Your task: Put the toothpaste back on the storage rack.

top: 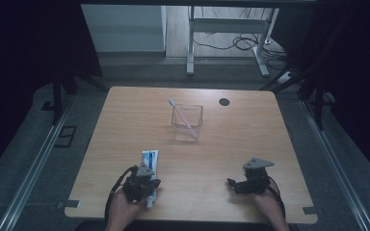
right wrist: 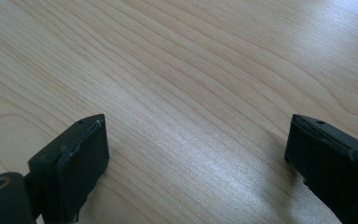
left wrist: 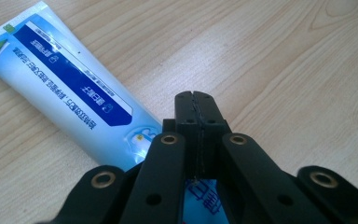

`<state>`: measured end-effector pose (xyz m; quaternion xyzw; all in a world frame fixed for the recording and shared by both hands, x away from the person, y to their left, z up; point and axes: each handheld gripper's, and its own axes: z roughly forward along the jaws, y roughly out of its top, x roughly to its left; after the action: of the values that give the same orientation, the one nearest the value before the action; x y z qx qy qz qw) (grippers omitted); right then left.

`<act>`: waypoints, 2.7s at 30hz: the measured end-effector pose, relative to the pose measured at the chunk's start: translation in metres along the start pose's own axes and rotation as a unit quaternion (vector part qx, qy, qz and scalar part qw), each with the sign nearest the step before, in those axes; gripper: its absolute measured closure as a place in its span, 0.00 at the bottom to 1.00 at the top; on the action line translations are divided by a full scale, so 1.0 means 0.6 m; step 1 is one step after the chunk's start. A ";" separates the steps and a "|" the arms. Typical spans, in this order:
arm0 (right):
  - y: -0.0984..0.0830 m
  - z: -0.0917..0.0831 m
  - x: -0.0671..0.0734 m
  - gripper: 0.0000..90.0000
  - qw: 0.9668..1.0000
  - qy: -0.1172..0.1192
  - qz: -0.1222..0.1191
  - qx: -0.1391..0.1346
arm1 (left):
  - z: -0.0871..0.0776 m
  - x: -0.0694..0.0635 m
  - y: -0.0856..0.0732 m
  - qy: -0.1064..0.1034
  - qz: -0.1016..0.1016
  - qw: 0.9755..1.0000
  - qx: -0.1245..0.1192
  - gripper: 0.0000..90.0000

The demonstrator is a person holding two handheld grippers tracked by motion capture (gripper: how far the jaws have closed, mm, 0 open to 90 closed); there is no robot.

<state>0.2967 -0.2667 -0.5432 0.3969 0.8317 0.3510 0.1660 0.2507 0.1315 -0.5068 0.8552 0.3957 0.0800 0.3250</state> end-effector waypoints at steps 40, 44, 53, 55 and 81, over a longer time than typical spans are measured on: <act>0.000 0.000 0.000 0.07 1.000 0.000 -0.001 0.000 | -0.041 0.056 0.006 0.036 0.013 0.999 0.034 0.70; 0.000 0.000 0.000 0.07 1.000 0.000 0.000 0.000 | -0.037 0.071 0.013 0.039 0.005 0.998 0.049 0.62; 0.000 0.000 0.000 0.07 1.000 0.000 0.000 0.000 | -0.013 0.092 0.028 0.039 -0.005 0.996 0.085 0.44; 0.000 0.000 0.000 0.07 1.000 0.000 0.000 0.000 | -0.008 0.094 0.031 0.037 -0.005 0.995 0.092 0.40; 0.000 0.000 0.000 0.07 1.000 0.000 0.000 0.001 | 0.053 0.091 0.085 0.030 0.027 0.982 0.182 0.49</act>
<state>0.2966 -0.2669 -0.5432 0.3971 0.8322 0.3501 0.1651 0.3320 0.1315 -0.5062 0.9075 0.3905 0.0413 0.1494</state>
